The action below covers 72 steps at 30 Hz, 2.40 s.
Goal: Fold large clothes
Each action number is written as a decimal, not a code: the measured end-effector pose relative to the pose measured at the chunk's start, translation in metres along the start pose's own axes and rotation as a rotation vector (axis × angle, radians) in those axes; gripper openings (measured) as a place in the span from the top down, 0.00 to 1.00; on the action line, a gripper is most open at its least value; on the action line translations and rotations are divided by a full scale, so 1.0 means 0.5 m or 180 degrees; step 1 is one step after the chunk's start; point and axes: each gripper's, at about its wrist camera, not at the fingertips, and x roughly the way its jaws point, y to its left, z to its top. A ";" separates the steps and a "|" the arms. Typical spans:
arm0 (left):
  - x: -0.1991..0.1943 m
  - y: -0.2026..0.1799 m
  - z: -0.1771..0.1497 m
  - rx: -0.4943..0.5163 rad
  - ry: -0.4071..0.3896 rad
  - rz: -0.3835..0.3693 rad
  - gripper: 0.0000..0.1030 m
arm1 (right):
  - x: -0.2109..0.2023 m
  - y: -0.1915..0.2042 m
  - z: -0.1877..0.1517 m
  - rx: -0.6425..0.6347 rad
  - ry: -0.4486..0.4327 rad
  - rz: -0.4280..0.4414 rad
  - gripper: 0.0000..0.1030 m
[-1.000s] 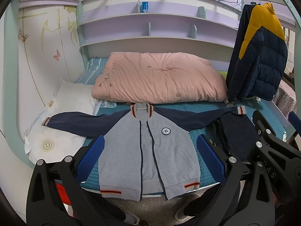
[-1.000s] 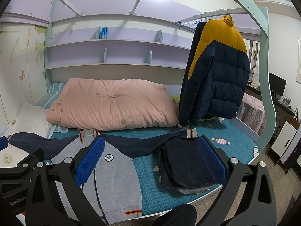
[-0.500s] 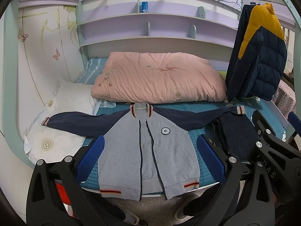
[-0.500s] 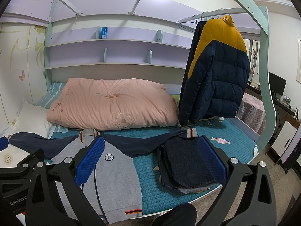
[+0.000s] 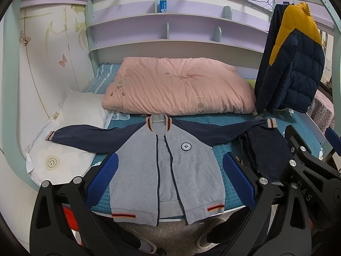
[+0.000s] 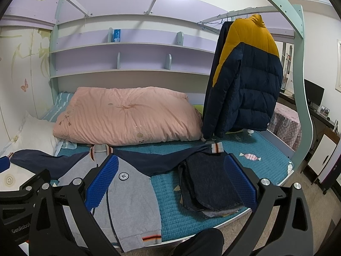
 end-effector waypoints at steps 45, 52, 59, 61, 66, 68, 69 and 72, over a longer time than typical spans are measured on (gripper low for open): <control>0.278 0.289 0.038 -0.0590 0.0577 0.0640 0.05 | 0.312 0.295 0.045 -0.0430 0.0516 0.0805 0.07; 0.287 0.418 0.010 -0.1062 0.0560 0.0721 0.05 | 0.296 0.403 0.053 -0.0538 0.0538 0.1204 0.07; 0.326 0.570 -0.008 -0.1324 0.0496 0.0904 0.05 | 0.316 0.534 0.058 -0.0751 0.0533 0.1461 0.07; 0.341 0.606 -0.011 -0.1395 0.0487 0.0952 0.05 | 0.339 0.577 0.055 -0.0834 0.0603 0.1527 0.07; 0.394 0.721 -0.015 -0.1471 0.0567 0.1181 0.05 | 0.410 0.669 0.043 -0.0828 0.0906 0.1810 0.07; 0.417 0.775 -0.016 -0.1493 0.0627 0.1281 0.05 | 0.453 0.709 0.036 -0.0793 0.1091 0.1885 0.20; 0.429 0.799 -0.017 -0.1512 0.0652 0.1307 0.05 | 0.467 0.722 0.033 -0.0782 0.1153 0.1916 0.28; 0.461 0.867 -0.019 -0.1570 0.0762 0.1370 0.05 | 0.538 0.779 0.016 -0.0676 0.1479 0.2140 0.49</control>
